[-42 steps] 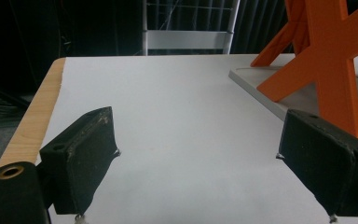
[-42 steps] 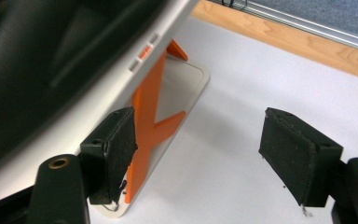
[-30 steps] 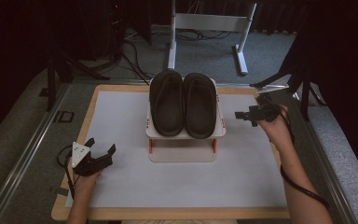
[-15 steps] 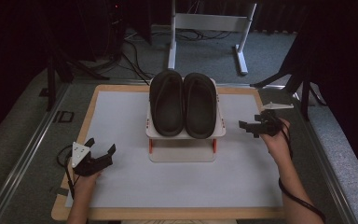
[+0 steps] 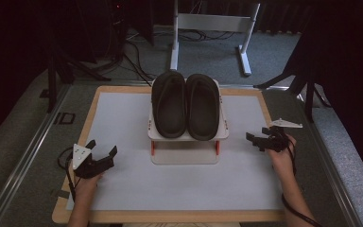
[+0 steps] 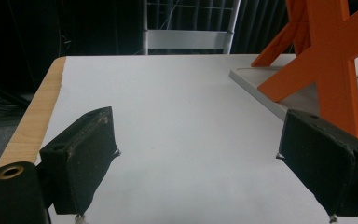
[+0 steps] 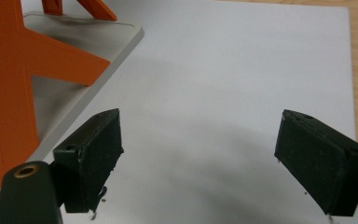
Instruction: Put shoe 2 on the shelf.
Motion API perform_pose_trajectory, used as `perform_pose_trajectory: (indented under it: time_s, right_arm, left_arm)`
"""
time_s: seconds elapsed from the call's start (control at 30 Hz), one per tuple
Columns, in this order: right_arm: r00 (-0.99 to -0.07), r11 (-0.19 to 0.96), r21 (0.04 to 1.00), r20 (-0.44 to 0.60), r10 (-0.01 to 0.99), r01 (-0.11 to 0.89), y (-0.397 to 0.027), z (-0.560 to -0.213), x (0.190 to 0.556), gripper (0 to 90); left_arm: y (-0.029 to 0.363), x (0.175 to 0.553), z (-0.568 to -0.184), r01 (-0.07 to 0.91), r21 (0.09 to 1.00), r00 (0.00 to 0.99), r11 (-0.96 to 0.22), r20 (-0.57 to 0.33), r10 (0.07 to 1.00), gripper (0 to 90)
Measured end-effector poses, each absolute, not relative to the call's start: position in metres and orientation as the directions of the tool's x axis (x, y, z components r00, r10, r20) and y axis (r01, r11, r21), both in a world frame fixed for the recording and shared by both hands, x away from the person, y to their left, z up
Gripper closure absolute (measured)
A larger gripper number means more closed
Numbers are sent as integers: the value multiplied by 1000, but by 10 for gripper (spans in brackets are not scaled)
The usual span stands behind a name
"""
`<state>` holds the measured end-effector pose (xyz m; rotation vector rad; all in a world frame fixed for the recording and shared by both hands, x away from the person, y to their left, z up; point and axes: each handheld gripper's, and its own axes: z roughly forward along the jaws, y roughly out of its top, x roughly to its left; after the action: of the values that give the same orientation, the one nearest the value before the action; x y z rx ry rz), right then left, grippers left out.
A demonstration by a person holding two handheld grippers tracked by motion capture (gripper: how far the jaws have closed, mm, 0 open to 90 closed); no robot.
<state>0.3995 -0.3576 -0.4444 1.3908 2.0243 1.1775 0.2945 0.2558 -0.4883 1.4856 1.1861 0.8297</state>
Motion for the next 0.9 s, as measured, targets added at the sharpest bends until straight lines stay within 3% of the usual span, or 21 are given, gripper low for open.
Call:
perform_pose_trajectory:
  time_s: [0.9]
  right_arm:
    - [-261,127,857,9,965,500,-372,-472,347,134]
  left_arm:
    - [255,294,-488,253,968,277,-2,-70,958,108]
